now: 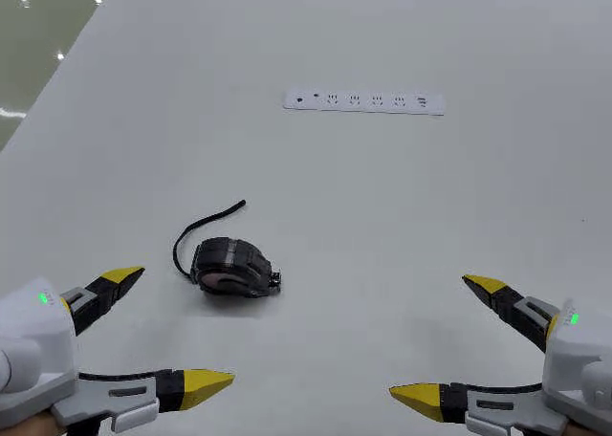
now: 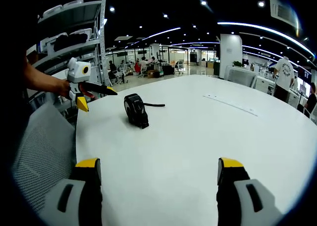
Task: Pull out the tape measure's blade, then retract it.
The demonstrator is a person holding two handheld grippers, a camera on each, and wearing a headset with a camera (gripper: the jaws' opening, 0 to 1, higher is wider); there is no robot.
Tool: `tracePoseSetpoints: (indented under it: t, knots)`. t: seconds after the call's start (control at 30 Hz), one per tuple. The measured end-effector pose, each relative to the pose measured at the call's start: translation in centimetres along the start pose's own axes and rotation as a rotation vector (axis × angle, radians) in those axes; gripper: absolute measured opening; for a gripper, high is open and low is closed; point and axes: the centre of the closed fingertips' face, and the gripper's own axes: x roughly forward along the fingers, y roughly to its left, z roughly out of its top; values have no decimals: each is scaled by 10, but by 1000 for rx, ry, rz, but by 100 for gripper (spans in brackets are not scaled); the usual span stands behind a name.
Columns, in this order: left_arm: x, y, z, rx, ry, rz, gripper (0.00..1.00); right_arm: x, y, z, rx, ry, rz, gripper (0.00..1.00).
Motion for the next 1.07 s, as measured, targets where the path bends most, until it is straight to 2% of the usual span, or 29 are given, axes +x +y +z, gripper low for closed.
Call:
tracePoseSetpoints:
  t: [0.17, 0.47, 1.07]
  knots:
    - [-1, -1, 1, 8, 2, -1, 100, -2, 0, 1, 11, -14, -4, 100]
    - [-3, -4, 5, 28, -4, -18, 100, -6, 5, -7, 5, 4, 3, 100]
    - [-6, 0, 6, 60, -6, -14, 100, -7, 6, -6, 19, -15, 2, 100]
